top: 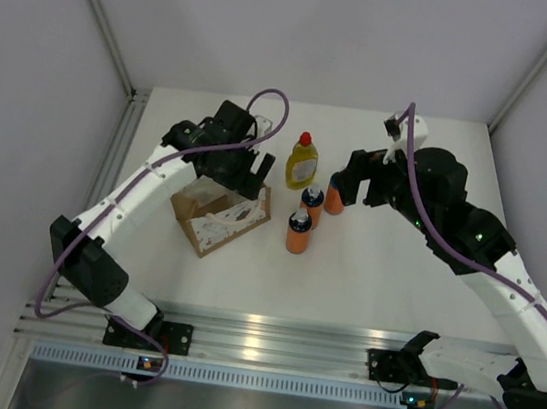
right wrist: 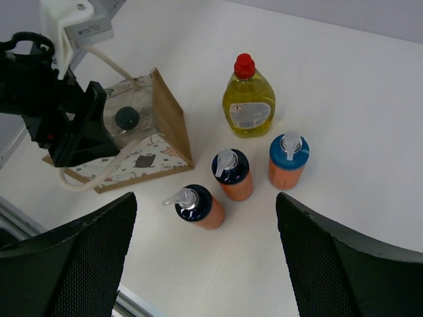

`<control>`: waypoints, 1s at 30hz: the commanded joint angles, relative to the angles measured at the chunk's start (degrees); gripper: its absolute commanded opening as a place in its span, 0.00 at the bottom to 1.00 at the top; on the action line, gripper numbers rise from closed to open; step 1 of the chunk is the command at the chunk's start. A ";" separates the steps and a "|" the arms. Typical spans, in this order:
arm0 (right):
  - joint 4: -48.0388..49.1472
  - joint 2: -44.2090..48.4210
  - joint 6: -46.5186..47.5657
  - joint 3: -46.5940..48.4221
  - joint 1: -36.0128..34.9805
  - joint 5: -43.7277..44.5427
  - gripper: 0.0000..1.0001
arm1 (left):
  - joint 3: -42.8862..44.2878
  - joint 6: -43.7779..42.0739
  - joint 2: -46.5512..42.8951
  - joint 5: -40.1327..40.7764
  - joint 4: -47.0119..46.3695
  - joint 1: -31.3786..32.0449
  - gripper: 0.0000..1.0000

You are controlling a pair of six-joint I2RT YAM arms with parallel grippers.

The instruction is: Take the personal care products out of the canvas bag

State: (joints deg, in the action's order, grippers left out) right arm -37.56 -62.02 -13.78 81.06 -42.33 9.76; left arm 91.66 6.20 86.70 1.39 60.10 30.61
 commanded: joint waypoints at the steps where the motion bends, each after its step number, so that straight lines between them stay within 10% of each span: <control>1: -0.76 0.58 -0.90 0.86 0.93 -0.79 0.83 | -1.13 -0.84 1.72 -2.09 -0.49 -1.78 0.90; 30: -1.64 1.11 -1.51 0.24 0.93 -0.35 0.83 | -3.76 -1.71 7.43 -3.24 -10.08 -5.74 0.73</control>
State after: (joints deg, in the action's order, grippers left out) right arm -38.11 -62.00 -14.66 81.06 -42.33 9.56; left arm 88.42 5.39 94.26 -1.89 53.56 25.10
